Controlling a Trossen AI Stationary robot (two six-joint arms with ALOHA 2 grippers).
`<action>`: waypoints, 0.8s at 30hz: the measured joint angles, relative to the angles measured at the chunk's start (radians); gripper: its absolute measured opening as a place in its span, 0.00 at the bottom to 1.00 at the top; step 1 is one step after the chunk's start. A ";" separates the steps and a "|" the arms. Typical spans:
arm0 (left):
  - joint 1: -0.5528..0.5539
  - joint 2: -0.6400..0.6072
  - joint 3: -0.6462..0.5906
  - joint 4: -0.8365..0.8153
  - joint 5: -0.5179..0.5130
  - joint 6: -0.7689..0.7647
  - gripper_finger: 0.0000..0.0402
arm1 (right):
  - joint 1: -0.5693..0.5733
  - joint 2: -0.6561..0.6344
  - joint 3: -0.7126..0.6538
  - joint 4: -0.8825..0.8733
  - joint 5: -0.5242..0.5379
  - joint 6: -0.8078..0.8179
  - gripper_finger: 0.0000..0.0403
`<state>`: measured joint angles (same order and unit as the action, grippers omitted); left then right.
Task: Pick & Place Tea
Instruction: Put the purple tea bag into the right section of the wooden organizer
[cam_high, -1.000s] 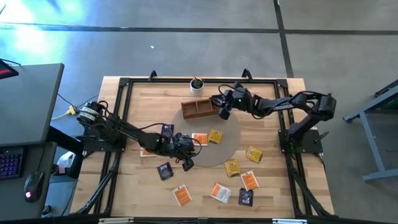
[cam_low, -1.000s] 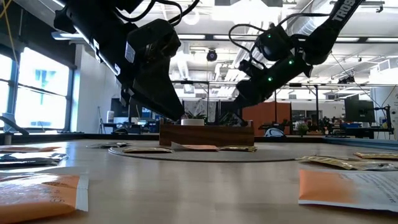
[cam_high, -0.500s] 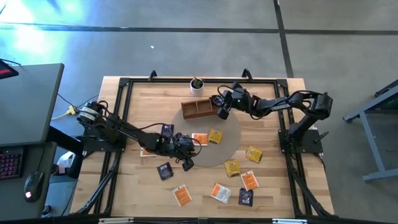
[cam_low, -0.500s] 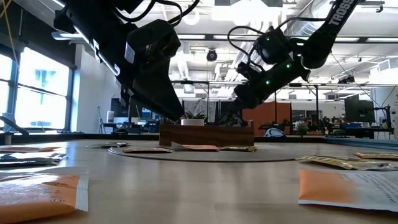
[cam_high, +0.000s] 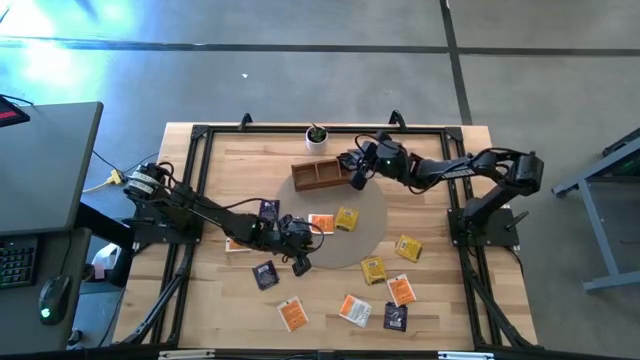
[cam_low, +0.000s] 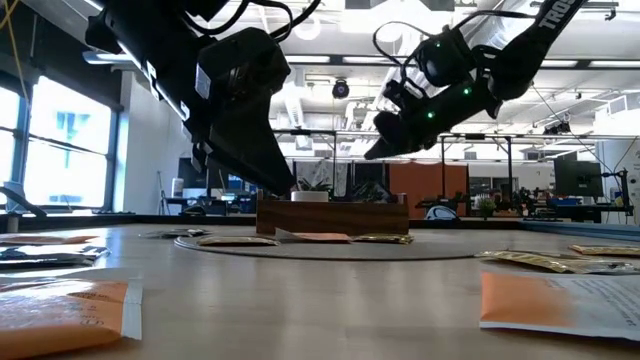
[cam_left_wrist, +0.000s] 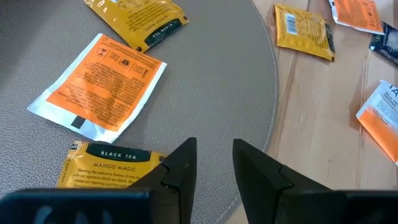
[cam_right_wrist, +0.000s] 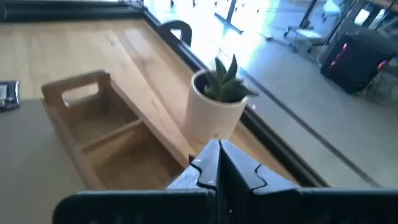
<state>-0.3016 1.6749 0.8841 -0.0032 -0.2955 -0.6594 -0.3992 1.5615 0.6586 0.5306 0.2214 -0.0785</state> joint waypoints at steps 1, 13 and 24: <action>0.000 0.000 0.000 0.000 0.000 0.000 0.26 | 0.000 0.000 0.000 -0.012 -0.002 0.000 0.01; 0.000 0.000 0.000 0.001 0.001 0.000 0.26 | 0.002 0.003 0.000 -0.236 0.099 0.030 0.01; 0.000 0.000 0.000 0.001 0.000 0.000 0.26 | 0.000 0.003 0.000 -0.268 -0.011 0.052 0.00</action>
<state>-0.3016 1.6749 0.8841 -0.0025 -0.2951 -0.6598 -0.3991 1.5642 0.6582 0.2626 0.2101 -0.0261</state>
